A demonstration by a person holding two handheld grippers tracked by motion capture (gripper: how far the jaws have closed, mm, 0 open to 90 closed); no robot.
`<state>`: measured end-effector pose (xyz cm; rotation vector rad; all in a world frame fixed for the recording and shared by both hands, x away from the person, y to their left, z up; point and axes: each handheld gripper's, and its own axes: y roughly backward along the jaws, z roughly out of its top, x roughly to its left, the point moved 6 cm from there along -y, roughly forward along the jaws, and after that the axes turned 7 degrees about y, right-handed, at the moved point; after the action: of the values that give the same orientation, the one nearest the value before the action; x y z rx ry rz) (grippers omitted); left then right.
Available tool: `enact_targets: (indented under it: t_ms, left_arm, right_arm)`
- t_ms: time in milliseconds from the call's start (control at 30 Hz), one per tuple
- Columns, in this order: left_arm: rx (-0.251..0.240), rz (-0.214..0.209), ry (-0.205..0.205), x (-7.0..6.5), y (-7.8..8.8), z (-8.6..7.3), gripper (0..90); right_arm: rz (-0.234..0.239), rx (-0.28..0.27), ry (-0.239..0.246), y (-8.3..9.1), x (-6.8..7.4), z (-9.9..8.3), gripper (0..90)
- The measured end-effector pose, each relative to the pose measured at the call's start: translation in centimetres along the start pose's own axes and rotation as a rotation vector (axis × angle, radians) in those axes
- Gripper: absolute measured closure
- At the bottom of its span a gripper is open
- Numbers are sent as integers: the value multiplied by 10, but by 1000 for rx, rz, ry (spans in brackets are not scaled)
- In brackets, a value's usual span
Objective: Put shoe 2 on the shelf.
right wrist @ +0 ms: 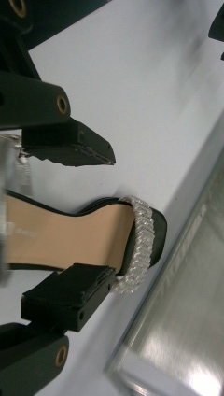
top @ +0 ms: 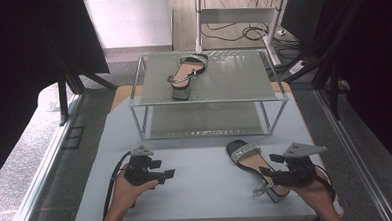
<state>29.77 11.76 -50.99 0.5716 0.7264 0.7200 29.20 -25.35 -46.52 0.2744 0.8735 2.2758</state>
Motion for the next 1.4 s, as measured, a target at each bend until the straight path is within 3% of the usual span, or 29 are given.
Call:
enact_targets:
  t_ms: [167,400,500,700,933,1133,1400]
  left_arm:
    - [13,0,-18,-3,-1,-3,309]
    - [-1,-8,-12,-2,5,-3,307]
    - [1,-10,-9,-1,5,-4,307]
    - [5,-8,-7,0,3,-5,306]
    - [-3,-10,-1,1,6,-5,306]
    - [2,-12,-2,0,5,-6,305]
    - [15,-12,-3,-1,2,-8,305]
  right_arm:
    - [22,111,0,-24,-6,4,355]
    - [-12,281,6,-46,-9,-11,302]
    - [-20,350,-14,-52,-10,-19,284]
    - [-52,388,-22,-55,-9,-20,296]
    - [-99,474,-9,-58,-12,-22,270]
    - [-25,521,-81,-64,-12,-40,302]
    - [-18,548,-117,-67,-14,-42,345]
